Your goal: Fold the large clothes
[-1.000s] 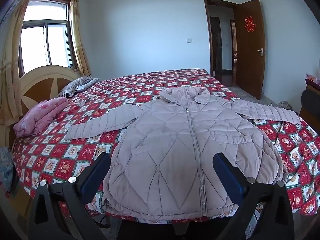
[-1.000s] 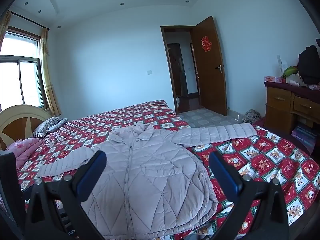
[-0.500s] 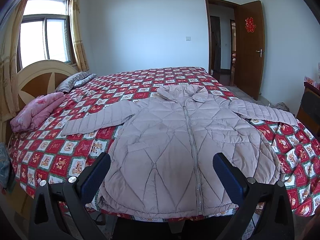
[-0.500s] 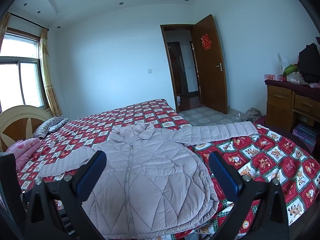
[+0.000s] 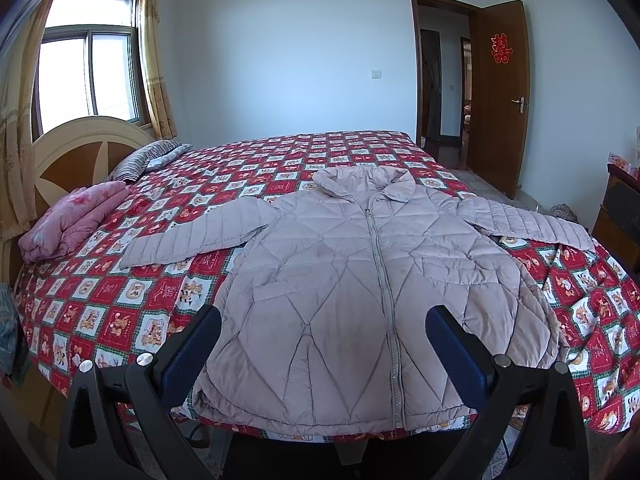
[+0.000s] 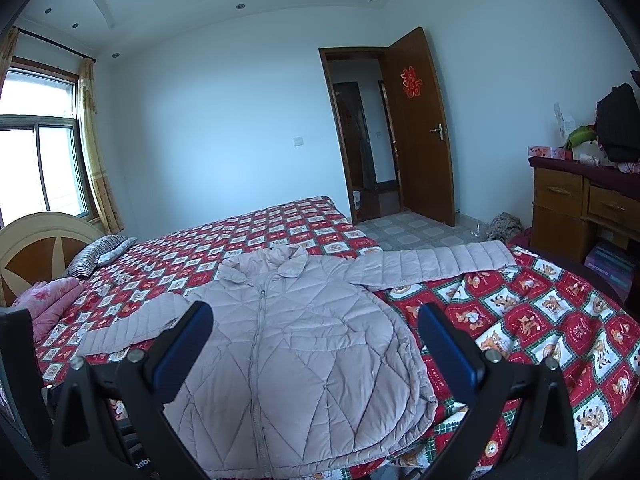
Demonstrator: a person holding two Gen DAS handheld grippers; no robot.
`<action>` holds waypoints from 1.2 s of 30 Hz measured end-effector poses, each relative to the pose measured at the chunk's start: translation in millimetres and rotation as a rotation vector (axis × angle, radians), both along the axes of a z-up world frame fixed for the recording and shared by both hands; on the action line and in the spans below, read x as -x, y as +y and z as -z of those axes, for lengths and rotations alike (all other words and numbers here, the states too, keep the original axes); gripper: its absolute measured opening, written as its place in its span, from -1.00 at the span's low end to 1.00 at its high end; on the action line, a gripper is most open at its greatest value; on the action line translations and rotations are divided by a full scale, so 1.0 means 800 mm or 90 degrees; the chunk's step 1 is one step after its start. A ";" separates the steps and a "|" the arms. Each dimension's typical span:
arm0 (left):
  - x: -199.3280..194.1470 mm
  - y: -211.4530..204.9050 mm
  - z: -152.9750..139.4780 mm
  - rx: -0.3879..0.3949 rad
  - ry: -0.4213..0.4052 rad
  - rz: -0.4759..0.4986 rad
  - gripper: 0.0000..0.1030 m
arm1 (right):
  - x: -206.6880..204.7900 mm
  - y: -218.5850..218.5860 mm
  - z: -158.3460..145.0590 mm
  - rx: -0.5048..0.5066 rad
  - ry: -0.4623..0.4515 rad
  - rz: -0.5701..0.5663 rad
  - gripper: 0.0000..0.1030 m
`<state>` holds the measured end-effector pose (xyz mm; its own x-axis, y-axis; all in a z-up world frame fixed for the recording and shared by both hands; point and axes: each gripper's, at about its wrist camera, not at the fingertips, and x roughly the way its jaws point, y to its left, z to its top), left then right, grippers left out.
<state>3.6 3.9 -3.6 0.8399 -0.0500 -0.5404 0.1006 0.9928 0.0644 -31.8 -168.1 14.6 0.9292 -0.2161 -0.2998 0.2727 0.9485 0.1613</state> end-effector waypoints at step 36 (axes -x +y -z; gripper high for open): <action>0.004 0.024 -0.013 0.041 -0.028 -0.034 0.98 | -0.028 0.012 0.019 0.041 0.104 0.017 1.00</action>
